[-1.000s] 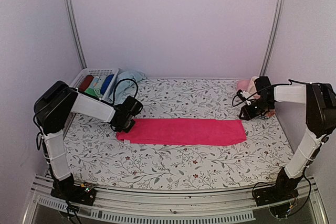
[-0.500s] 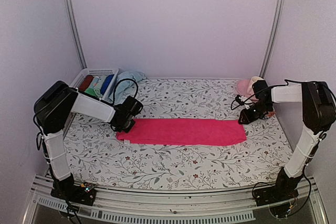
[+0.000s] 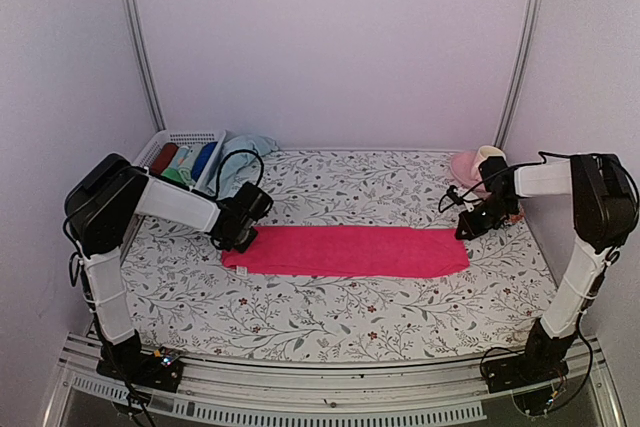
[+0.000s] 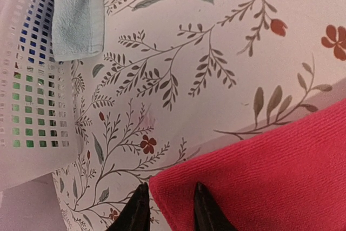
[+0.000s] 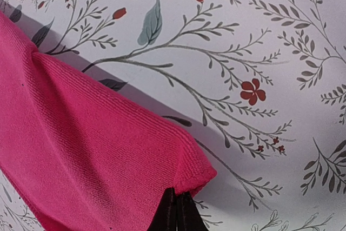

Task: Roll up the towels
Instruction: Smooth out the towel at the center of the board.

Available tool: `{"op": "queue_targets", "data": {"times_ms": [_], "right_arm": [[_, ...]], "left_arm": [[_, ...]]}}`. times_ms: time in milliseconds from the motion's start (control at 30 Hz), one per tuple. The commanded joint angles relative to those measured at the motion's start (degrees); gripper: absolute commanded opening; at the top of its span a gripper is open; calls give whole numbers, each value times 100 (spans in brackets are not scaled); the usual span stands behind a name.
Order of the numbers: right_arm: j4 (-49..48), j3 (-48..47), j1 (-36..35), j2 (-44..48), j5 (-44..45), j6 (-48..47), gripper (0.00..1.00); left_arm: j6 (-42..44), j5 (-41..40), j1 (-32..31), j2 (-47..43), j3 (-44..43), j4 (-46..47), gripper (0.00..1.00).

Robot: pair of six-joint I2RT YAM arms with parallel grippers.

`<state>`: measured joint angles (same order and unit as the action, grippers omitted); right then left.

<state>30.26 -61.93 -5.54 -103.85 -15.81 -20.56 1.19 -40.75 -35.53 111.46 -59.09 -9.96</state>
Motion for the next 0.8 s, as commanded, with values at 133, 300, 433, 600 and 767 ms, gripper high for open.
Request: {"op": "queue_targets", "data": {"times_ms": [133,300,433,600,767], "right_arm": [[-100,-117,31,91,139,10,2],[-423,-124,27,531,142,12,2],[-531,-123,30,651,239,25,2],[-595,-107,36,658,269,26,2],[-655,-95,36,584,307,13,2]], "left_arm": [[-58,57,-48,48,-142,-246,29],[-66,-152,-42,51,-223,-328,29],[-53,-284,16,68,-277,-370,29],[-115,-425,69,52,-271,-363,27],[-181,-550,107,64,-257,-356,24]]}}
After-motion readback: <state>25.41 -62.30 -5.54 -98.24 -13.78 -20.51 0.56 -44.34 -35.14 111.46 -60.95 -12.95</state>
